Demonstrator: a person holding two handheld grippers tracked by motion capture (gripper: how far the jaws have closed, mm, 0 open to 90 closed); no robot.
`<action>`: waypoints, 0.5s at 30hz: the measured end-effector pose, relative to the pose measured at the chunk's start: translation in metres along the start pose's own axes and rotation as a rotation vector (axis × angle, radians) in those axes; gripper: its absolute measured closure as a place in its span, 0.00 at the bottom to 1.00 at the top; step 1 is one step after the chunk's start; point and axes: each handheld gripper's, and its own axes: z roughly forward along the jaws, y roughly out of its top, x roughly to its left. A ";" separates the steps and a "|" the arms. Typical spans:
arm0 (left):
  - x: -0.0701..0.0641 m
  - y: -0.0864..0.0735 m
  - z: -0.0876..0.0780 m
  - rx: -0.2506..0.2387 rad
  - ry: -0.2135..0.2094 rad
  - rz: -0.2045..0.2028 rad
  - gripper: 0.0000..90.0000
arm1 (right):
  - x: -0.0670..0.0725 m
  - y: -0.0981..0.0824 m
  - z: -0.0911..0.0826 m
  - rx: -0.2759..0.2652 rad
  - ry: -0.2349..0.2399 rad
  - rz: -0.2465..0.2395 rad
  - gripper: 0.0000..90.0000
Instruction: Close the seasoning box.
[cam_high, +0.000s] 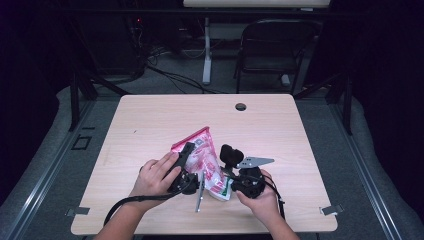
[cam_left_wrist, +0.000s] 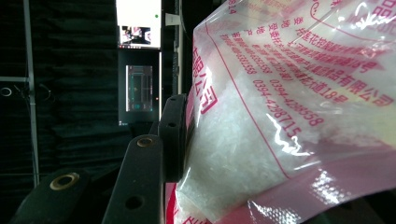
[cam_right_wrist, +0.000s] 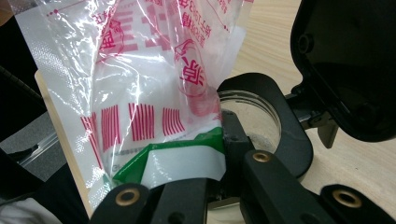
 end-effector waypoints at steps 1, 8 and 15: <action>0.000 0.000 0.000 -0.002 0.001 0.002 0.72 | 0.000 0.000 0.000 0.003 -0.001 -0.002 1.00; 0.002 0.002 0.000 -0.002 0.002 0.002 0.72 | 0.000 -0.001 0.000 -0.004 -0.002 0.008 1.00; 0.001 0.002 0.001 -0.010 0.003 0.000 0.72 | -0.001 -0.002 0.000 -0.011 0.000 0.021 1.00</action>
